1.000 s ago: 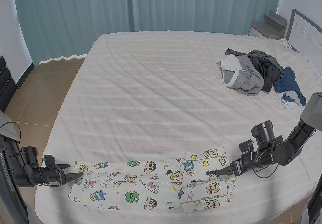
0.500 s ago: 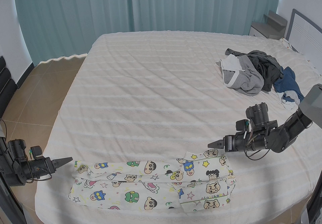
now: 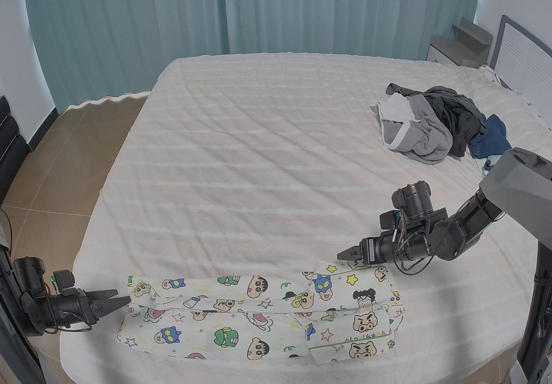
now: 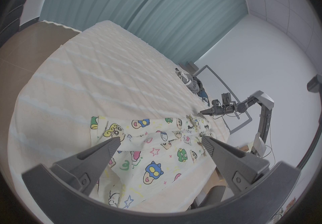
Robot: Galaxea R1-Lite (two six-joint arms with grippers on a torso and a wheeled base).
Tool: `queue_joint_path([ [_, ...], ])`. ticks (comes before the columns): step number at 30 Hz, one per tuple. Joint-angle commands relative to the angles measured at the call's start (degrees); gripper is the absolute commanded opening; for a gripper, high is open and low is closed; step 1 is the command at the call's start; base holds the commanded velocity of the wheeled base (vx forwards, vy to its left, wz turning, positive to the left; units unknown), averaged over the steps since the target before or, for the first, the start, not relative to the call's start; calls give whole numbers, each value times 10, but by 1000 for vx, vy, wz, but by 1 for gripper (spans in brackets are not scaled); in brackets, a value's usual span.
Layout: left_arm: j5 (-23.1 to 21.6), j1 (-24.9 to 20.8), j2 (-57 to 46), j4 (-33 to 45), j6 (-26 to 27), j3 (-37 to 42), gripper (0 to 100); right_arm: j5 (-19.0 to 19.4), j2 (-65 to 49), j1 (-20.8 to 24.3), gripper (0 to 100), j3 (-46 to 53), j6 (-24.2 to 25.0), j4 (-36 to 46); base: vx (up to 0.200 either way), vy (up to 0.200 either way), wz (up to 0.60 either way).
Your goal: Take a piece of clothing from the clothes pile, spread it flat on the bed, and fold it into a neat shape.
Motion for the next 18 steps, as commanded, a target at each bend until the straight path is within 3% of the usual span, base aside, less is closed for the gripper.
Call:
queue_joint_path([
  [1, 0, 2, 54, -11, 18, 13, 100, 0, 21, 8, 100, -13, -1, -1, 0, 0, 0],
  [18, -1, 2, 93, -41, 21, 28, 100, -2, 55, 6, 100, -57, -1, -4, 0, 0, 0],
])
